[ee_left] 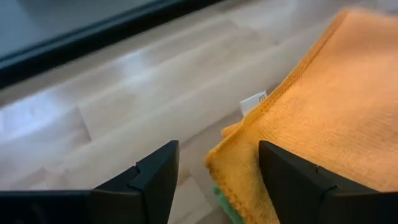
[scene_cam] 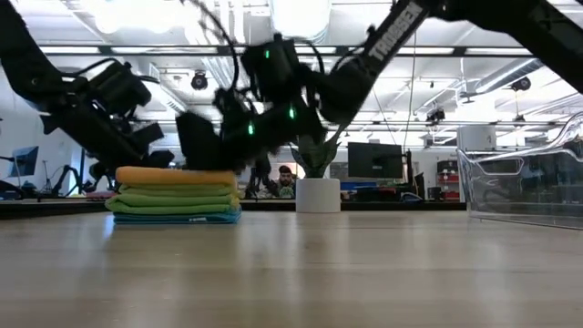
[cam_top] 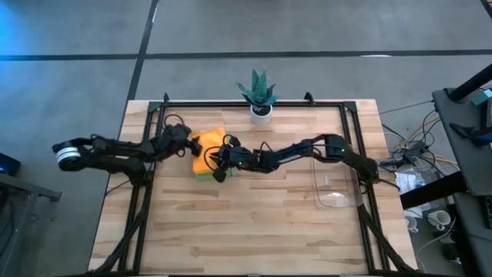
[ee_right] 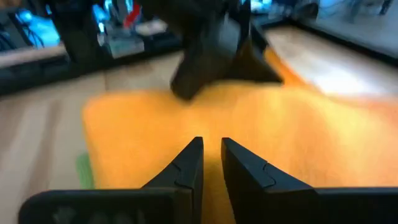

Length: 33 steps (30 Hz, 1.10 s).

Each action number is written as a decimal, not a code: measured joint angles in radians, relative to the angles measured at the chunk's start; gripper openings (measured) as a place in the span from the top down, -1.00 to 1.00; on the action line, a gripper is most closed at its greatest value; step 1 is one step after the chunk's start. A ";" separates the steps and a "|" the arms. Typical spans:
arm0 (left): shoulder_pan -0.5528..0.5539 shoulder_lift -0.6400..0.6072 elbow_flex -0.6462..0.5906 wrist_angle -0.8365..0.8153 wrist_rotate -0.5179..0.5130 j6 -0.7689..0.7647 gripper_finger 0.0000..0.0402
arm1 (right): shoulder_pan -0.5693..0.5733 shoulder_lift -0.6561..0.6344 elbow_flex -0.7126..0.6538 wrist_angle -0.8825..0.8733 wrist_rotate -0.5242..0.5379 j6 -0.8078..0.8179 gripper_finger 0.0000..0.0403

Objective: Fold microfiber towels
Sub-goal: Stack the orange towel on top of the light green towel, then move the colored stacked towels to the center of the table

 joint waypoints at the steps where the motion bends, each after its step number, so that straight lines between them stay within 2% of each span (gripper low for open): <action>1: -0.001 0.018 -0.001 0.004 0.000 -0.009 -0.02 | 0.002 0.013 -0.004 0.008 0.001 0.004 0.73; 5: -0.001 0.066 0.000 0.031 0.008 -0.020 -0.02 | 0.010 0.038 -0.003 0.022 -0.002 0.037 0.73; 8: -0.003 0.038 0.000 0.054 0.077 -0.021 -0.02 | 0.017 0.028 -0.010 0.025 -0.002 0.035 0.73; 14: -0.027 -0.159 0.002 0.065 0.238 0.001 -0.02 | 0.041 -0.102 -0.069 0.097 -0.002 -0.036 0.73; 17: -0.077 -0.293 0.000 0.067 0.336 0.032 -0.02 | 0.053 -0.173 -0.158 0.145 -0.002 -0.083 0.73; 20: -0.160 -0.429 0.000 0.072 0.390 0.057 -0.02 | 0.065 -0.253 -0.268 0.218 -0.002 -0.123 0.73; 25: -0.300 -0.594 0.000 0.072 0.401 0.114 -0.02 | 0.058 -0.432 -0.428 0.191 -0.086 -0.187 0.73; 29: -0.339 -0.659 0.000 0.075 0.396 0.121 -0.02 | 0.045 -0.572 -0.544 0.150 -0.088 -0.251 0.73; 31: -0.338 -0.680 0.000 0.062 0.360 0.131 -0.02 | 0.041 -0.657 -0.599 0.165 -0.085 -0.278 0.73; 33: -0.338 -0.691 0.001 -0.017 0.246 0.146 -0.02 | 0.036 -0.723 -0.653 0.165 -0.084 -0.281 0.73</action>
